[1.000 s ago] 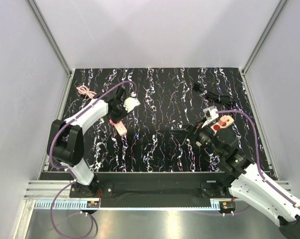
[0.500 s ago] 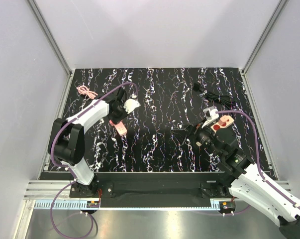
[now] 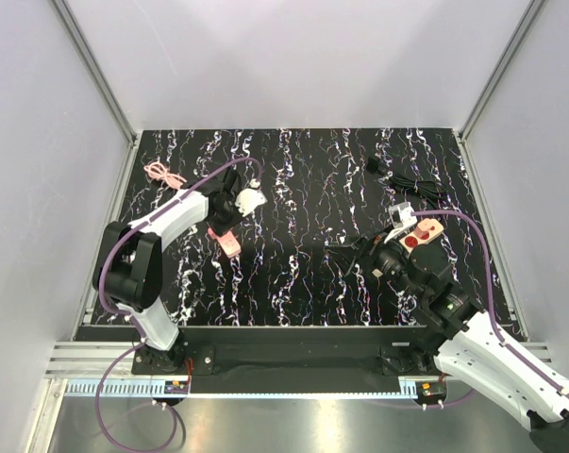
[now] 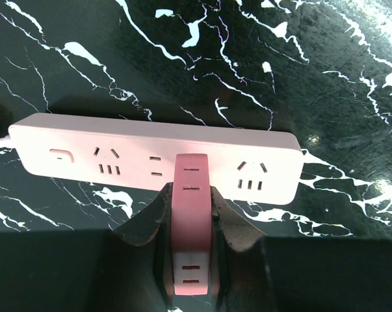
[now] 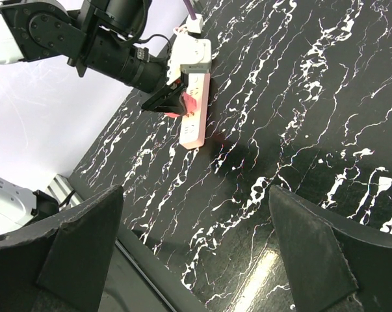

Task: Insert the plug

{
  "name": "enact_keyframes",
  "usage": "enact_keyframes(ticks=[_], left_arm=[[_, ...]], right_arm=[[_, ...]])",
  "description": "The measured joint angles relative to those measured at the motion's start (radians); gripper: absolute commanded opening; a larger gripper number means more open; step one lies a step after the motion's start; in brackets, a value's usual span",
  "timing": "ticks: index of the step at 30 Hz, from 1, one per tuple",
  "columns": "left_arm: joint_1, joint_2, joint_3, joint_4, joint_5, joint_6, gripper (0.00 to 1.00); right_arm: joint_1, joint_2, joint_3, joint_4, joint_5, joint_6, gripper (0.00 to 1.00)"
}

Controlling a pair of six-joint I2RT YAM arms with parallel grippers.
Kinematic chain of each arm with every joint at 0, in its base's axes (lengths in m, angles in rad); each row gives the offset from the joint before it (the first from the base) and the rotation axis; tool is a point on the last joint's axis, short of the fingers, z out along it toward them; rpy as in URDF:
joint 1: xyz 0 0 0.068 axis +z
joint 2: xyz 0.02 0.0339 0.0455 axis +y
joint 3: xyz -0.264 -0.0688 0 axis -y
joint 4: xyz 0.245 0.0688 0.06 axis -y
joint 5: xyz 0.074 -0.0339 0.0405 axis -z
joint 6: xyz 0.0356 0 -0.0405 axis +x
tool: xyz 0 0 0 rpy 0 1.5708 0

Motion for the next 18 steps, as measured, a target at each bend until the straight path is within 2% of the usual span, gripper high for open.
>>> enact_keyframes(ticks=[18], left_arm=[[0.028,0.033,0.028,-0.011,0.044,0.012,0.0]], right_arm=[[0.0,-0.037,0.0,-0.054,0.053,-0.022,1.0]])
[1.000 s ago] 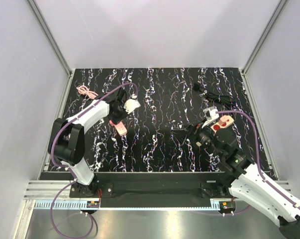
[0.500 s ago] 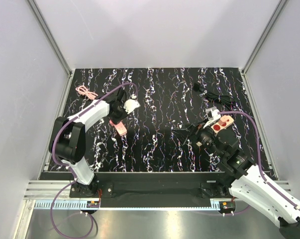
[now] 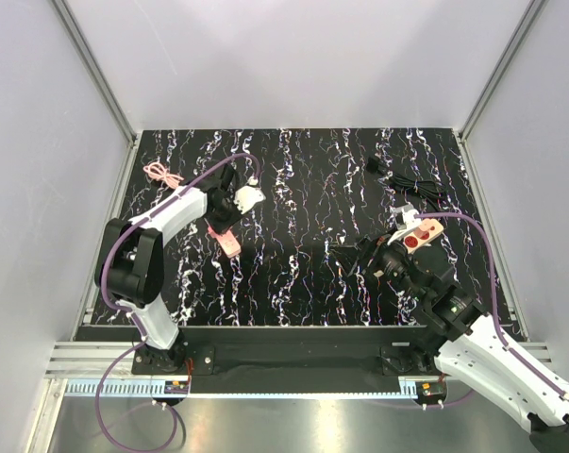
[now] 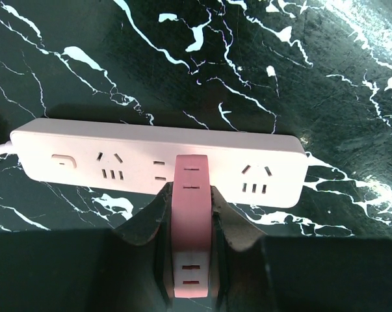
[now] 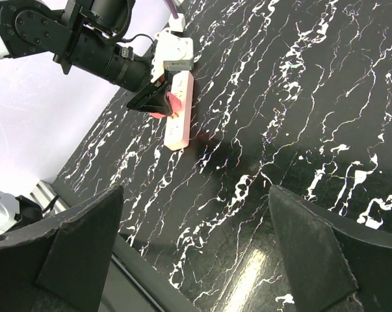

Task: Insert the plug

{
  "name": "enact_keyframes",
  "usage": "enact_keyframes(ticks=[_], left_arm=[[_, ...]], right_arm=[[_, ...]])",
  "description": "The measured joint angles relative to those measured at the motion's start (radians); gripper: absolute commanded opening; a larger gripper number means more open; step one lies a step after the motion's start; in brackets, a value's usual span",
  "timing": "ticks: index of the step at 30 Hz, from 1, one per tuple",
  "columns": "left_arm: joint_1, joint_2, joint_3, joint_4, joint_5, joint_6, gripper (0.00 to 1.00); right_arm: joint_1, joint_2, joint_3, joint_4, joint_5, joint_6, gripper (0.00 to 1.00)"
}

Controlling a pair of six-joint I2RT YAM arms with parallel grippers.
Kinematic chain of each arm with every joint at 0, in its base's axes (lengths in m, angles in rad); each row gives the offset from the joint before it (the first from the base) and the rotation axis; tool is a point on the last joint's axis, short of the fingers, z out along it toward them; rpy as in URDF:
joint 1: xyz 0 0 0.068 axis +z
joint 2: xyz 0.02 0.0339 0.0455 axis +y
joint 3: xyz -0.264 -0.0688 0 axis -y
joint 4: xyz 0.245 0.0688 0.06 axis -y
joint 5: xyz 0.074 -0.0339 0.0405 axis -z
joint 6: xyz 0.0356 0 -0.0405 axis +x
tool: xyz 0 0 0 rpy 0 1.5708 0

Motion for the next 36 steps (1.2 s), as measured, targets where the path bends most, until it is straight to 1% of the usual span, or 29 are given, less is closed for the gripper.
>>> enact_keyframes(ticks=[9,16,19,30,32,33,35,36], left_arm=[[-0.003,0.005,-0.001,0.006,0.006,-0.001,0.0],[-0.002,0.004,-0.018,0.041,0.011,-0.01,0.0],[0.006,0.024,-0.035,0.069,0.03,-0.025,0.0],[0.035,0.022,-0.039,0.074,0.087,-0.039,0.01],[0.036,0.021,-0.039,0.074,0.092,-0.039,0.13],[0.036,0.018,-0.039,0.074,0.095,-0.039,0.24],[0.038,0.013,-0.045,0.08,0.099,-0.04,0.29],[0.039,0.012,-0.045,0.081,0.104,-0.044,0.43]], right_arm=[[0.0,-0.003,0.0,-0.001,0.017,-0.004,1.0],[0.0,-0.026,0.0,-0.006,0.027,-0.003,0.99],[0.0,-0.035,0.0,-0.006,0.034,-0.003,1.0],[0.0,-0.08,0.0,-0.052,0.052,-0.008,1.0],[0.0,-0.081,0.0,-0.054,0.052,-0.012,1.0],[0.0,-0.082,0.0,-0.056,0.053,-0.014,1.0],[0.0,-0.081,0.0,-0.06,0.058,-0.016,1.0],[0.0,-0.081,0.0,-0.061,0.061,-0.019,1.0]])
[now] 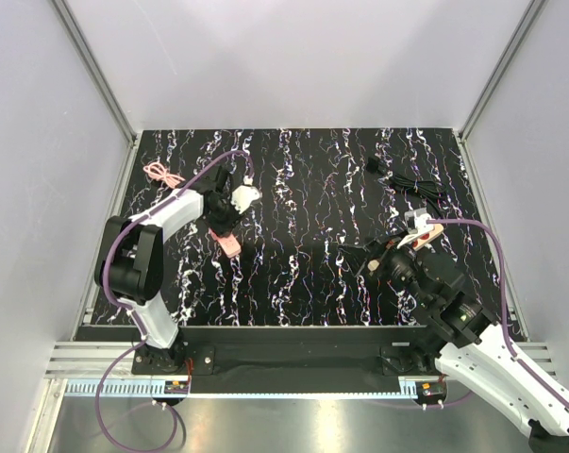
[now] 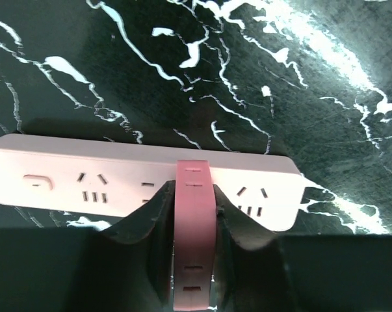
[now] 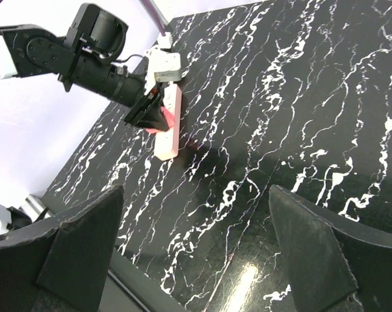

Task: Insert the plug

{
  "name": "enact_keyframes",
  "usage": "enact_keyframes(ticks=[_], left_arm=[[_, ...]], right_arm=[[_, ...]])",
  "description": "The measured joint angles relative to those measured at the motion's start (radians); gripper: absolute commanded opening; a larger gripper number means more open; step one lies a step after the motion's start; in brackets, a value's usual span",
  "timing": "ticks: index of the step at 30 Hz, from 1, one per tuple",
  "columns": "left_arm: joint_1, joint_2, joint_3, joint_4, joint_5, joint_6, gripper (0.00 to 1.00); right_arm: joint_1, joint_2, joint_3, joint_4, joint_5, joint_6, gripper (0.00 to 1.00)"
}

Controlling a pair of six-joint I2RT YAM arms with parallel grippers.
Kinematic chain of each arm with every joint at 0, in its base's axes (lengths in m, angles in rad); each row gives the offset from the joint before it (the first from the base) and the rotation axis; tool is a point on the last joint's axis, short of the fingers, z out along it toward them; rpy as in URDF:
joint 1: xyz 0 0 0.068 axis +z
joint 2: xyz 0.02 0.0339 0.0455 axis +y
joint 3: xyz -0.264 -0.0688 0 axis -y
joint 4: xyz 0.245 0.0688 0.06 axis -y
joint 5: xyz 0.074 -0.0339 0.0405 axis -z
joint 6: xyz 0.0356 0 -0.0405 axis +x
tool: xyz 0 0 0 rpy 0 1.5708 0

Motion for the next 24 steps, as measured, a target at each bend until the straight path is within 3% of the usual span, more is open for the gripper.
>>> enact_keyframes(ticks=[3,4,6,19,24], left_arm=[[0.001,-0.005,-0.002,-0.008,0.012,-0.013,0.61],[0.001,-0.007,-0.002,-0.013,0.013,-0.016,0.71],[0.001,-0.015,-0.002,-0.027,0.019,-0.027,0.99],[-0.013,-0.187,0.106,-0.049,0.059,-0.108,0.99],[-0.127,-0.317,0.173,-0.01,0.056,-0.177,0.99]], right_arm=[[0.0,0.003,0.0,0.0,0.008,0.0,1.0],[0.0,0.005,0.0,0.0,0.008,0.0,1.0],[0.0,0.012,0.0,0.0,0.008,0.0,1.0],[0.0,0.105,0.045,-0.007,0.006,0.022,1.0],[0.0,0.16,0.09,-0.067,0.015,0.043,1.0]])
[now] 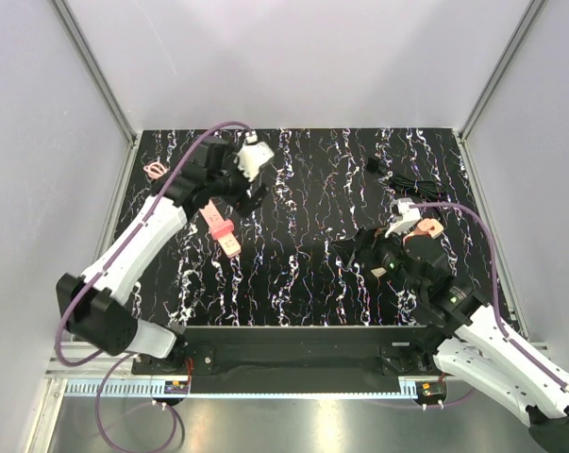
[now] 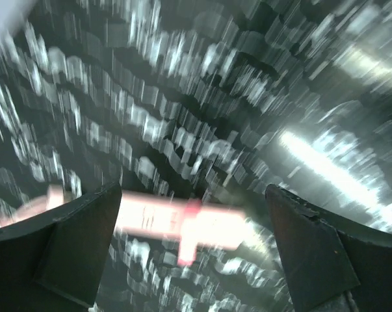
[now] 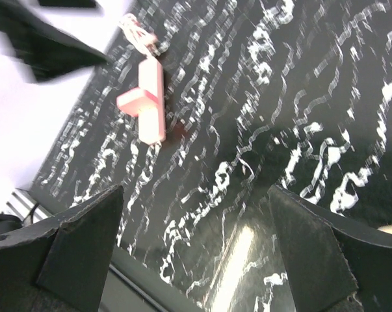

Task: Insert the plug

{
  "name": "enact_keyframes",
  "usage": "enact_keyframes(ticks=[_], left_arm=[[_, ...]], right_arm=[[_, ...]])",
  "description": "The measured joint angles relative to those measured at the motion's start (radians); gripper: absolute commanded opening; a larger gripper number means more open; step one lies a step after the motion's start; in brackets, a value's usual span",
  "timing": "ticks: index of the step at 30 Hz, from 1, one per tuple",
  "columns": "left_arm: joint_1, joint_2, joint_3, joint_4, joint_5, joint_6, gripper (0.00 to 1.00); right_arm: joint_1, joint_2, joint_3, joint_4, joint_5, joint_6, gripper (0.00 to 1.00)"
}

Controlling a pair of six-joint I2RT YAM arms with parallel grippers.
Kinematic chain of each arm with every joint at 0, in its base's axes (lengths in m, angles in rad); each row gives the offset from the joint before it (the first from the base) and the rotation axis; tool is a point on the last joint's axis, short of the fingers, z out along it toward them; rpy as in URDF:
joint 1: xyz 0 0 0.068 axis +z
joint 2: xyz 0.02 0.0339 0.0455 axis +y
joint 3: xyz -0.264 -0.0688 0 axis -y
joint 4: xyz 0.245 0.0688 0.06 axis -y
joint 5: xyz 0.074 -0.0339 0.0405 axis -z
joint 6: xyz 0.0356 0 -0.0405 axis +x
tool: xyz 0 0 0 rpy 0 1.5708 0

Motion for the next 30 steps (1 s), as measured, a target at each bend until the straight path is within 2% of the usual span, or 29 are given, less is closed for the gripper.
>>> enact_keyframes(ticks=[6,11,15,20,30], left_arm=[[-0.193,-0.122,0.036,0.124,0.093,-0.132,0.99],[-0.2,-0.31,-0.215,0.469,0.103,-0.459,0.99],[-0.196,-0.373,-0.319,0.581,0.132,-0.614,0.99],[-0.196,-0.386,-0.319,0.588,0.163,-0.656,0.99],[-0.196,-0.501,-0.388,0.597,0.152,-0.651,0.99]], right_arm=[[0.0,0.037,0.169,-0.207,0.047,0.054,1.0],[0.0,0.018,0.283,-0.304,0.059,0.085,1.0],[0.0,0.001,0.356,-0.371,0.059,0.095,1.0],[0.0,-0.006,0.438,-0.446,0.106,0.098,1.0],[0.0,-0.013,0.445,-0.484,0.201,0.098,1.0]])
